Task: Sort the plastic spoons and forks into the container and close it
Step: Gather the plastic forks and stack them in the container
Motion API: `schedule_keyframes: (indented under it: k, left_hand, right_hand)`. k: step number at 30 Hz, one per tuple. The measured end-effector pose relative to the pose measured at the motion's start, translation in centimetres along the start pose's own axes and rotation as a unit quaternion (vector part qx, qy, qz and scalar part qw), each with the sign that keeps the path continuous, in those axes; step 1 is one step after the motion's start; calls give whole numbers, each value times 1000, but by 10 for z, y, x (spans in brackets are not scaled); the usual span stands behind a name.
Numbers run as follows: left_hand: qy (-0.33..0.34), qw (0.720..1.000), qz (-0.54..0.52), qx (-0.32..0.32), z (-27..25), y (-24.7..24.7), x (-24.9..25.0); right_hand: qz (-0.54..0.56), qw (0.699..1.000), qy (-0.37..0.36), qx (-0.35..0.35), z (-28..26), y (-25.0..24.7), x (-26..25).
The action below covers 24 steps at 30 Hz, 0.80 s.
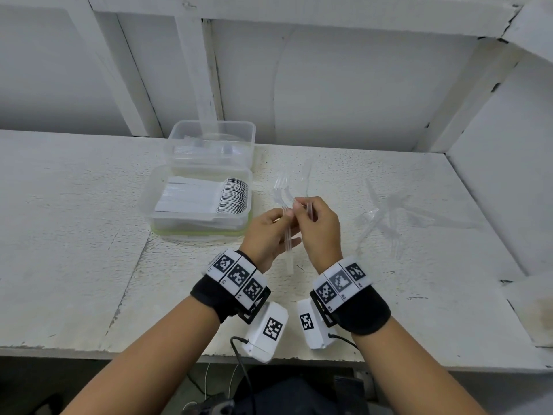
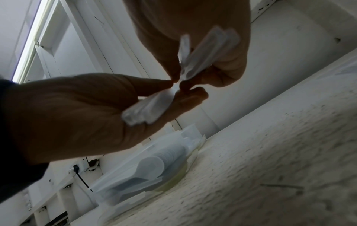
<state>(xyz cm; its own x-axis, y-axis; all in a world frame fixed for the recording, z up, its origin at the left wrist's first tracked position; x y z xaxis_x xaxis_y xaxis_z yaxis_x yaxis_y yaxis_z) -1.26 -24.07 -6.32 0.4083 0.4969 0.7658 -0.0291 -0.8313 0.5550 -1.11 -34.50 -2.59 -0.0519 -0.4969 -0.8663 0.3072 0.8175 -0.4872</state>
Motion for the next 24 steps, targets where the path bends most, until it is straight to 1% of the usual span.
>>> schedule_keyframes:
  k: [5,8,14,17,19,22,24]
  left_hand:
    - [6,1000,-21,-20,0,4,4]
    - [6,1000,-6,-15,0,3,7]
    - [-2,1000,10,-4,0,0,9]
    - [-6,999,33,0,1,-4,11]
    - [-11,999,43,-4,2,-6,11]
    - [-14,999,31,2,4,-10,12]
    - [-14,1000,9,8,4,-11,12]
  right_hand:
    - [-20,1000,5,0,3,4,1]
    - [-35,999,-9,-25,5,14,-3]
    - [-20,997,19,-76,5,16,-5]
    - [-44,993,8,-113,7,19,-9]
    - [-66,992,-9,-103,11,11,-11]
    - [-69,996,-15,-45,19,-9,-10]
    - [-72,996,-16,-44,19,-11,-11]
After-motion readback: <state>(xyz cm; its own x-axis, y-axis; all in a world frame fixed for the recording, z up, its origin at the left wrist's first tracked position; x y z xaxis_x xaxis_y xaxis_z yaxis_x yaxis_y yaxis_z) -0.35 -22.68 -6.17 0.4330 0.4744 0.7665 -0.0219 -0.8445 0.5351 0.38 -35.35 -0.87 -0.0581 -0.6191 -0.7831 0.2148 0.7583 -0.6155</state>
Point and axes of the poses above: each hand's wrist, its own z-axis towards the middle knuckle, its own y-axis out of the palm, x = y × z, the point moved 10 cm from there along z, towards the middle knuckle, and after that the axes turned 15 degrees about -z, right-handed, at the moved point
